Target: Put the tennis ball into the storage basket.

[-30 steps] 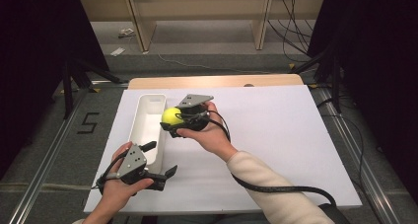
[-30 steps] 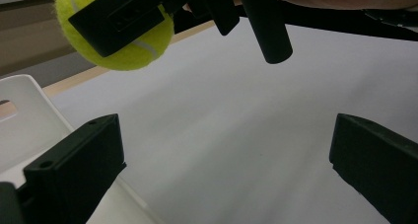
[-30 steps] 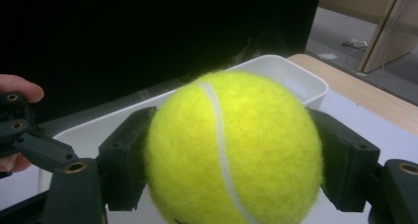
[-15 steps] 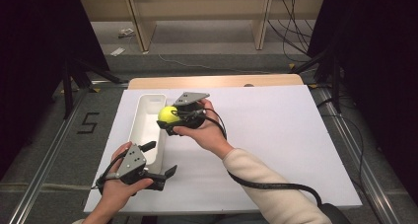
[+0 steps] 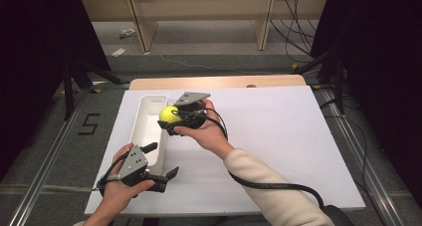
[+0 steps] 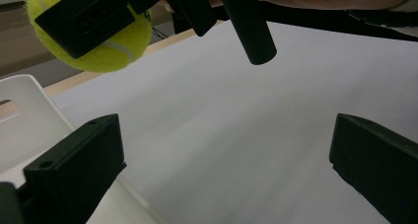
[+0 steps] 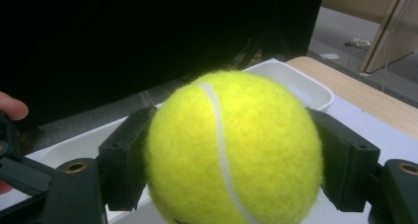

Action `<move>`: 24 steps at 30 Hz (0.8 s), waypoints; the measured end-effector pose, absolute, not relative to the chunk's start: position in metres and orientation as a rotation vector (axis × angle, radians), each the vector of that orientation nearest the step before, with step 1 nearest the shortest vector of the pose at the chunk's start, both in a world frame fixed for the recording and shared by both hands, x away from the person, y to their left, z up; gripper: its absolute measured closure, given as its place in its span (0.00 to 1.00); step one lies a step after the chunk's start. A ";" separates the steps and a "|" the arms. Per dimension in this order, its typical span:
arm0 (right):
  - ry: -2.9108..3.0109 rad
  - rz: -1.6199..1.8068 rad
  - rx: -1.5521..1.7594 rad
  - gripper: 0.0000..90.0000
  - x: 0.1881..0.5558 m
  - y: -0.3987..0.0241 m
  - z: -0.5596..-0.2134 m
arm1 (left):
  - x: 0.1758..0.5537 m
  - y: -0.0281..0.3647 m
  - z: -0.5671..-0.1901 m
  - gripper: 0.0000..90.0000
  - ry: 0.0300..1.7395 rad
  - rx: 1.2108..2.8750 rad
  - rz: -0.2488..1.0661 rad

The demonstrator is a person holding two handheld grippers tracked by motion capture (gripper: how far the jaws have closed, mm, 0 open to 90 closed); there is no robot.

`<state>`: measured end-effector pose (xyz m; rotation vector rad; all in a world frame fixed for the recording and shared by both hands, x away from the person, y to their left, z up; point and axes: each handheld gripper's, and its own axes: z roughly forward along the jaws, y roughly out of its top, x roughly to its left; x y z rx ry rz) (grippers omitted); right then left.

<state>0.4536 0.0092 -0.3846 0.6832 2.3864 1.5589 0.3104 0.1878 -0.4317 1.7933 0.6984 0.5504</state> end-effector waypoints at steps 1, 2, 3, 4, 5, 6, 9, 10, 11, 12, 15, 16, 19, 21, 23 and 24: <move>2.385 1.560 0.686 0.29 0.454 0.010 -0.385 | 0.310 0.188 -0.432 0.00 0.698 1.794 0.551; 2.388 1.556 0.689 0.29 0.454 0.010 -0.385 | 0.310 0.188 -0.432 0.00 0.698 1.794 0.551; 2.388 1.553 0.689 0.29 0.455 0.010 -0.386 | 0.310 0.188 -0.432 0.00 0.694 1.795 0.552; 2.389 1.552 0.690 0.29 0.455 0.010 -0.386 | 0.310 0.188 -0.431 0.00 0.697 1.793 0.552; 2.388 1.551 0.691 0.29 0.456 0.011 -0.386 | 0.310 0.188 -0.431 0.00 0.694 1.795 0.553; 2.392 1.547 0.694 0.29 0.456 0.011 -0.386 | 0.310 0.188 -0.431 0.00 0.694 1.793 0.554; 2.397 1.540 0.688 0.29 0.457 0.013 -0.384 | 0.311 0.188 -0.431 0.00 0.697 1.791 0.554; 2.396 1.542 0.686 0.29 0.457 0.013 -0.384 | 0.310 0.188 -0.431 0.00 0.696 1.791 0.555; 2.394 1.544 0.689 0.29 0.457 0.013 -0.384 | 0.310 0.188 -0.431 0.00 0.695 1.792 0.556; 2.396 1.543 0.692 0.29 0.457 0.014 -0.383 | 0.310 0.188 -0.431 0.00 0.695 1.791 0.557; 2.394 1.544 0.693 0.29 0.459 0.015 -0.385 | 0.310 0.188 -0.431 0.00 0.695 1.793 0.557; 2.394 1.544 0.696 0.29 0.459 0.015 -0.386 | 0.310 0.188 -0.431 0.00 0.696 1.792 0.556; 2.391 1.545 0.704 0.29 0.461 0.016 -0.388 | 0.310 0.189 -0.431 0.00 0.697 1.789 0.554; 2.388 1.547 0.700 0.29 0.462 0.016 -0.389 | 0.310 0.189 -0.431 0.00 0.698 1.789 0.554; 2.390 1.544 0.694 0.29 0.463 0.017 -0.389 | 0.310 0.188 -0.431 0.00 0.696 1.791 0.555; 2.389 1.545 0.692 0.29 0.463 0.018 -0.389 | 0.310 0.188 -0.431 0.00 0.695 1.791 0.555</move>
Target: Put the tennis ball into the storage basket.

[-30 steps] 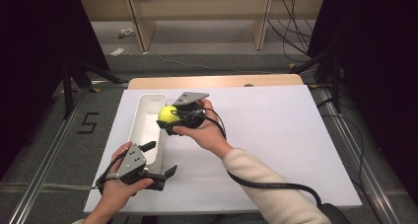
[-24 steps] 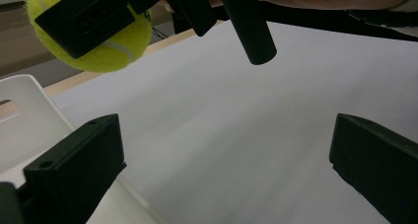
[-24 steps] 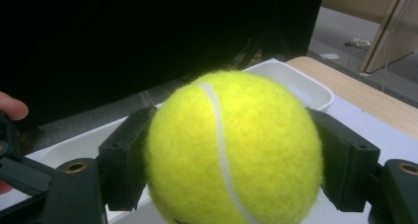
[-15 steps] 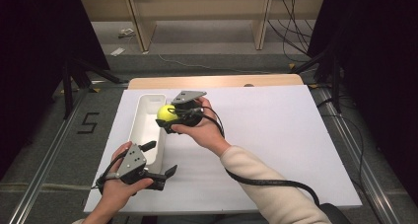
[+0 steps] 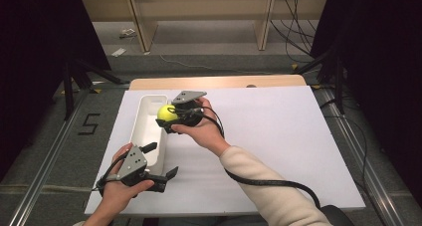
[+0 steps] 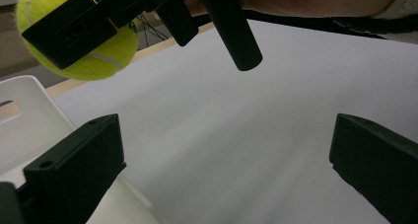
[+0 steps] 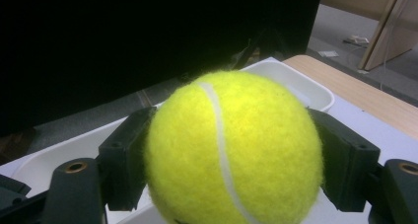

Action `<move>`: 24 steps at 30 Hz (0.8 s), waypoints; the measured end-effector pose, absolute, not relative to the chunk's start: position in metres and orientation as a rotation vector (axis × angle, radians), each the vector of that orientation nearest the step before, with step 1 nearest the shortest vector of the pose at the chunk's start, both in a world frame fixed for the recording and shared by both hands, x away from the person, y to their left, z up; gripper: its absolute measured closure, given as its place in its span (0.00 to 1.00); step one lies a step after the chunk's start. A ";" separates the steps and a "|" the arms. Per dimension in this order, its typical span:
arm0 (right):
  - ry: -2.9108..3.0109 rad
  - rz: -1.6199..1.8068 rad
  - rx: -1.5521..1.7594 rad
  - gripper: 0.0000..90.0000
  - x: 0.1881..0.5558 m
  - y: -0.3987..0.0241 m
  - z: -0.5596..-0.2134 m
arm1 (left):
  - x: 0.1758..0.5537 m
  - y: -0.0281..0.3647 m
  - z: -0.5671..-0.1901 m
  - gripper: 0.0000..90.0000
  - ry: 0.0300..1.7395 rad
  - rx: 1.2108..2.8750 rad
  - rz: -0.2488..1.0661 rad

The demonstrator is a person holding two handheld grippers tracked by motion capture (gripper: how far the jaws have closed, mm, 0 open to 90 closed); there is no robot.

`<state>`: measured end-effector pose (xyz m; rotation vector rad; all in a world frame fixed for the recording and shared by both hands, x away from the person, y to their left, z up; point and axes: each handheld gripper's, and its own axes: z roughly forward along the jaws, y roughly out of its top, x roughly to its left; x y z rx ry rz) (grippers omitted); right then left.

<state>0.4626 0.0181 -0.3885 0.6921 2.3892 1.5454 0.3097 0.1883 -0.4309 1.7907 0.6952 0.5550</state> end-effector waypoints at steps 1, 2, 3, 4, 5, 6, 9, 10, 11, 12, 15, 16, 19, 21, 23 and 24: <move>2.391 1.547 0.694 0.29 0.462 0.019 -0.388 | 0.310 0.188 -0.431 0.00 0.695 1.791 0.555; 2.390 1.551 0.692 0.29 0.462 0.019 -0.388 | 0.310 0.188 -0.431 0.00 0.695 1.792 0.555; 2.390 1.551 0.690 0.29 0.462 0.020 -0.387 | 0.310 0.188 -0.431 0.00 0.694 1.793 0.555; 2.390 1.550 0.688 0.29 0.462 0.020 -0.387 | 0.310 0.188 -0.431 0.00 0.694 1.792 0.555; 2.390 1.549 0.690 0.29 0.462 0.020 -0.387 | 0.310 0.188 -0.431 0.00 0.694 1.792 0.555; 2.390 1.549 0.692 0.29 0.463 0.021 -0.387 | 0.310 0.188 -0.431 0.00 0.694 1.791 0.554; 2.393 1.542 0.695 0.29 0.464 0.022 -0.389 | 0.310 0.188 -0.431 0.00 0.694 1.793 0.555; 2.397 1.540 0.697 0.29 0.464 0.022 -0.390 | 0.310 0.188 -0.431 0.00 0.694 1.792 0.554; 2.396 1.540 0.700 0.29 0.464 0.022 -0.390 | 0.310 0.188 -0.431 0.00 0.694 1.792 0.554; 2.395 1.540 0.699 0.29 0.464 0.022 -0.390 | 0.310 0.188 -0.431 0.00 0.694 1.793 0.555; 2.393 1.539 0.690 0.29 0.464 0.024 -0.389 | 0.310 0.188 -0.431 0.00 0.693 1.794 0.556; 2.396 1.538 0.690 0.29 0.464 0.024 -0.389 | 0.310 0.188 -0.431 0.00 0.692 1.795 0.555; 2.394 1.536 0.688 0.29 0.464 0.025 -0.388 | 0.310 0.188 -0.431 0.00 0.692 1.794 0.555; 2.397 1.533 0.685 0.29 0.464 0.025 -0.387 | 0.309 0.188 -0.431 0.00 0.692 1.793 0.555; 2.397 1.534 0.678 0.29 0.464 0.026 -0.388 | 0.309 0.188 -0.431 0.00 0.691 1.793 0.554; 2.398 1.533 0.677 0.29 0.464 0.027 -0.388 | 0.309 0.188 -0.431 0.00 0.692 1.793 0.554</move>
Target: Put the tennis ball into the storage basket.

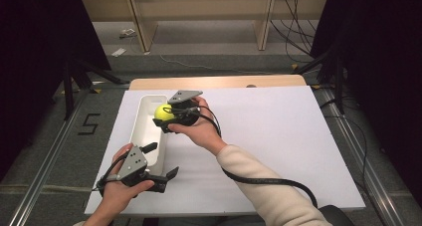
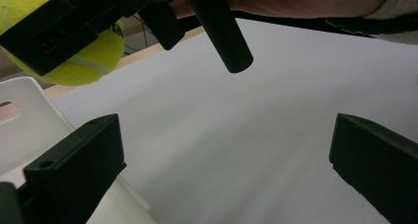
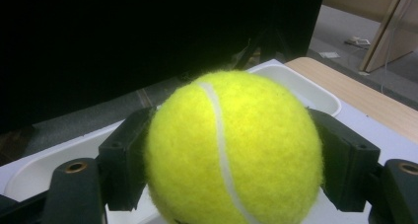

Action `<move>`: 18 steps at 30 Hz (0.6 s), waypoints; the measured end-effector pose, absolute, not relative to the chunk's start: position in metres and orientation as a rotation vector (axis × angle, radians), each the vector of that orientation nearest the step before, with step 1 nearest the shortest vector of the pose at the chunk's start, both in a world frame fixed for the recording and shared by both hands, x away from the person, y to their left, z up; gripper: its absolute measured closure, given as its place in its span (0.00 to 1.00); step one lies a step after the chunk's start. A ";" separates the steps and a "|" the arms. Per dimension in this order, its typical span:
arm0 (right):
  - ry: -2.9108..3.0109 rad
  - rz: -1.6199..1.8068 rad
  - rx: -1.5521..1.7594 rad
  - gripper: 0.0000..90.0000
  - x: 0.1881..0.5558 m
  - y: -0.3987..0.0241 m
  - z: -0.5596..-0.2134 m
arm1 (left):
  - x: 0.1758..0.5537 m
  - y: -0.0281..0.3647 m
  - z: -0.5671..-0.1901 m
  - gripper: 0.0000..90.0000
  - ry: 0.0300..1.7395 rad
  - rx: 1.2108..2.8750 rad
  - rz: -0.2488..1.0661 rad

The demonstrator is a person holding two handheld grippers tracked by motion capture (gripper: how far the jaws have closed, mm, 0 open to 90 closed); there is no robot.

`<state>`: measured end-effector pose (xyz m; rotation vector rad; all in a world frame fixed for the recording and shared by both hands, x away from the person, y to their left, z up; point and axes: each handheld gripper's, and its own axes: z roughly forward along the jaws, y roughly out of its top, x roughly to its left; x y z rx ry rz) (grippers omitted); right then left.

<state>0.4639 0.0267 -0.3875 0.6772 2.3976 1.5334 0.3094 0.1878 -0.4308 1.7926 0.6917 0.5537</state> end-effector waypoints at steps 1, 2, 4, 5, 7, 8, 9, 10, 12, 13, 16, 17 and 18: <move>2.398 1.532 0.676 0.29 0.464 0.027 -0.388 | 0.309 0.188 -0.431 0.00 0.692 1.793 0.554; 2.399 1.531 0.675 0.29 0.464 0.028 -0.387 | 0.309 0.188 -0.431 0.00 0.692 1.793 0.553; 2.402 1.531 0.670 0.29 0.464 0.028 -0.387 | 0.309 0.188 -0.431 0.00 0.692 1.793 0.553; 2.403 1.531 0.668 0.29 0.464 0.029 -0.387 | 0.309 0.188 -0.431 0.00 0.691 1.793 0.553; 2.400 1.533 0.673 0.29 0.464 0.030 -0.386 | 0.309 0.188 -0.431 0.00 0.691 1.793 0.552; 2.399 1.534 0.672 0.29 0.464 0.031 -0.386 | 0.309 0.188 -0.431 0.00 0.691 1.793 0.552; 2.398 1.533 0.669 0.29 0.465 0.031 -0.386 | 0.309 0.188 -0.431 0.00 0.691 1.792 0.552; 2.399 1.532 0.666 0.29 0.465 0.031 -0.386 | 0.309 0.188 -0.431 0.00 0.690 1.792 0.552; 2.404 1.533 0.668 0.29 0.464 0.032 -0.387 | 0.309 0.188 -0.431 0.00 0.689 1.793 0.552; 2.403 1.535 0.670 0.29 0.464 0.032 -0.387 | 0.309 0.188 -0.431 0.00 0.689 1.792 0.551; 2.403 1.534 0.673 0.29 0.464 0.033 -0.388 | 0.309 0.188 -0.431 0.00 0.689 1.793 0.552; 2.405 1.529 0.668 0.29 0.464 0.033 -0.388 | 0.309 0.187 -0.431 0.00 0.689 1.793 0.551; 2.407 1.530 0.667 0.29 0.464 0.034 -0.388 | 0.309 0.187 -0.431 0.00 0.688 1.792 0.550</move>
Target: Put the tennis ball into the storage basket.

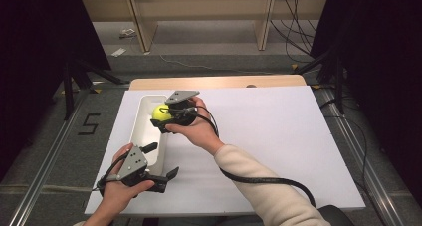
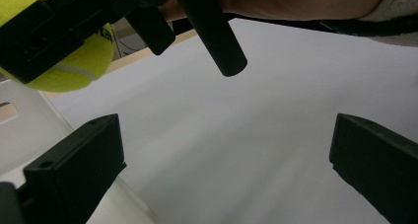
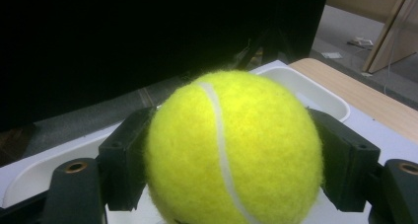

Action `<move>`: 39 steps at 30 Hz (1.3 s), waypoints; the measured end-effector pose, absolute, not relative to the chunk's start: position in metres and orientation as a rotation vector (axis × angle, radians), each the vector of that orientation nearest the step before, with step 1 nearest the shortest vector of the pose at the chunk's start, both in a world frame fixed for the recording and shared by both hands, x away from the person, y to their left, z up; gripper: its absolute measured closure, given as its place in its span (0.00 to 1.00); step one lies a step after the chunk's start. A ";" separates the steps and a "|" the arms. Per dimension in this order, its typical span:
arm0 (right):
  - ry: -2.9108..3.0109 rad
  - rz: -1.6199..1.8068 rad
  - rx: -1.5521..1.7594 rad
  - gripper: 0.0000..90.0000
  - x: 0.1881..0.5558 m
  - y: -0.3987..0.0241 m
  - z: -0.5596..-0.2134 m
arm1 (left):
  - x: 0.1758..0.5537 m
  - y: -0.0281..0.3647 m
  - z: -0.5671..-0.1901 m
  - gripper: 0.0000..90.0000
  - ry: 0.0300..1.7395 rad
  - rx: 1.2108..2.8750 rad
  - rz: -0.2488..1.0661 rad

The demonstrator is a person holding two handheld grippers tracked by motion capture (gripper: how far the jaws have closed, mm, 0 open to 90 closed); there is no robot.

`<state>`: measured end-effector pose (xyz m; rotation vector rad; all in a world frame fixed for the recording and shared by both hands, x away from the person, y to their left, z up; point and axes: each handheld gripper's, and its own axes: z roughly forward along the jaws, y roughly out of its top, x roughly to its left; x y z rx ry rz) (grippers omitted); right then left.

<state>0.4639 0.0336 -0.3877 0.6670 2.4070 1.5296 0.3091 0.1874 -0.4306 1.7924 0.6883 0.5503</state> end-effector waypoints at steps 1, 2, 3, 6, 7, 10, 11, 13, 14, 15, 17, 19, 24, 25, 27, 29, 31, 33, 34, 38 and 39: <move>2.405 1.534 0.667 0.29 0.464 0.034 -0.388 | 0.309 0.187 -0.431 0.00 0.687 1.793 0.550; 2.405 1.534 0.666 0.29 0.464 0.035 -0.388 | 0.309 0.187 -0.431 0.00 0.688 1.793 0.551; 2.405 1.533 0.664 0.29 0.464 0.036 -0.387 | 0.309 0.187 -0.431 0.00 0.688 1.792 0.550; 2.409 1.532 0.655 0.29 0.464 0.037 -0.387 | 0.309 0.187 -0.431 0.00 0.688 1.793 0.551; 2.407 1.534 0.658 0.29 0.464 0.038 -0.386 | 0.309 0.187 -0.431 0.00 0.688 1.793 0.552; 2.410 1.534 0.656 0.29 0.464 0.039 -0.387 | 0.309 0.187 -0.431 0.00 0.688 1.793 0.551; 2.410 1.535 0.655 0.29 0.464 0.040 -0.387 | 0.309 0.187 -0.431 0.00 0.688 1.792 0.550; 2.414 1.531 0.655 0.29 0.464 0.040 -0.388 | 0.309 0.187 -0.431 0.00 0.688 1.793 0.551; 2.413 1.532 0.655 0.29 0.464 0.041 -0.389 | 0.309 0.187 -0.431 0.00 0.688 1.793 0.551; 2.413 1.530 0.654 0.29 0.464 0.041 -0.389 | 0.309 0.187 -0.431 0.00 0.687 1.793 0.551; 2.415 1.529 0.655 0.29 0.464 0.042 -0.389 | 0.309 0.187 -0.431 0.00 0.687 1.793 0.551; 2.416 1.528 0.652 0.29 0.464 0.042 -0.389 | 0.309 0.187 -0.431 0.00 0.688 1.793 0.550; 2.415 1.527 0.655 0.29 0.464 0.043 -0.390 | 0.309 0.187 -0.431 0.00 0.684 1.794 0.551; 2.417 1.526 0.657 0.29 0.464 0.043 -0.390 | 0.309 0.187 -0.431 0.00 0.684 1.794 0.551; 2.420 1.522 0.655 0.29 0.464 0.044 -0.390 | 0.309 0.187 -0.431 0.00 0.684 1.795 0.550; 2.421 1.523 0.651 0.29 0.465 0.045 -0.390 | 0.309 0.187 -0.431 0.00 0.684 1.794 0.550; 2.421 1.522 0.650 0.29 0.465 0.046 -0.389 | 0.309 0.187 -0.431 0.00 0.685 1.795 0.550; 2.420 1.522 0.644 0.29 0.465 0.047 -0.389 | 0.309 0.187 -0.431 0.00 0.684 1.795 0.551; 2.421 1.522 0.645 0.29 0.465 0.047 -0.389 | 0.309 0.187 -0.431 0.00 0.686 1.794 0.550; 2.425 1.520 0.638 0.29 0.465 0.049 -0.388 | 0.309 0.187 -0.431 0.00 0.686 1.794 0.549; 2.426 1.517 0.640 0.29 0.465 0.049 -0.388 | 0.309 0.187 -0.431 0.00 0.686 1.794 0.548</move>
